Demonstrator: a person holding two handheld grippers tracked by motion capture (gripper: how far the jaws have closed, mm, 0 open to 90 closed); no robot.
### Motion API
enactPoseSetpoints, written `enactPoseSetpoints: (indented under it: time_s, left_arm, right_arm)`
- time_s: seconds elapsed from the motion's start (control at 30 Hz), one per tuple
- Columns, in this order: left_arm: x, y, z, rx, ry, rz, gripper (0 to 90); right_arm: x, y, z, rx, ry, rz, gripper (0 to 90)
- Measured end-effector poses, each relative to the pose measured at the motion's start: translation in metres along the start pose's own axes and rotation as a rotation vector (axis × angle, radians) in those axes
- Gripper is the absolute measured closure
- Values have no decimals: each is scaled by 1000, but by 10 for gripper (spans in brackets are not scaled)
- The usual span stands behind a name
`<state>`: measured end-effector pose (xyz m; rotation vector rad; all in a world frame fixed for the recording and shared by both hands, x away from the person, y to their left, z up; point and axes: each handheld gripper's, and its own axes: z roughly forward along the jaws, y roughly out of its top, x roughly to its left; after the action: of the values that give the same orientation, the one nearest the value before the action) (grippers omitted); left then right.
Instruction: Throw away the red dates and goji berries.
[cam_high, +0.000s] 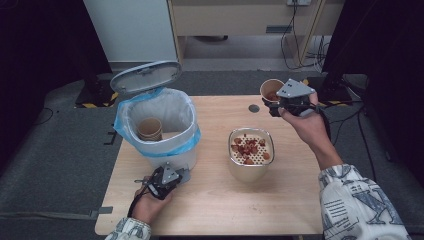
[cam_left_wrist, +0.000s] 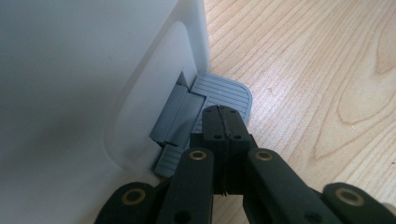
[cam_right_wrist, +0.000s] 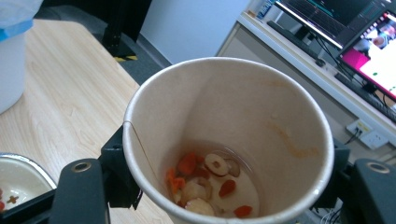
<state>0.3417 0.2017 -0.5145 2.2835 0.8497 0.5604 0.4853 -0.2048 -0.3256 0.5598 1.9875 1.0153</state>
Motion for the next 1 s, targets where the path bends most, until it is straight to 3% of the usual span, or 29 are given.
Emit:
enactPoseSetpoints:
  time_s: [0.2,0.33,0.53,0.63,0.83,1.0]
  left_arm:
    - [0,0,0,-1,-1,0,900]
    - [0,0,0,0,-1,0,900]
    - [0,0,0,2,-1,2,900]
    - [0,0,0,3,-1,3,900]
    - [0,0,0,2,-1,4,900]
    - [0,0,0,3,0,5,900]
  right_arm:
    - [0,2,-1,-5,-5,-23,298]
    - [7,4,-1,-12,18,-73,298]
    - [6,0,-1,-12,5,-68,298]
    - [11,2,-1,-27,32,-107,297]
    - [7,-1,-3,-21,15,-108,297]
    - [12,0,-6,-25,22,-161,296]
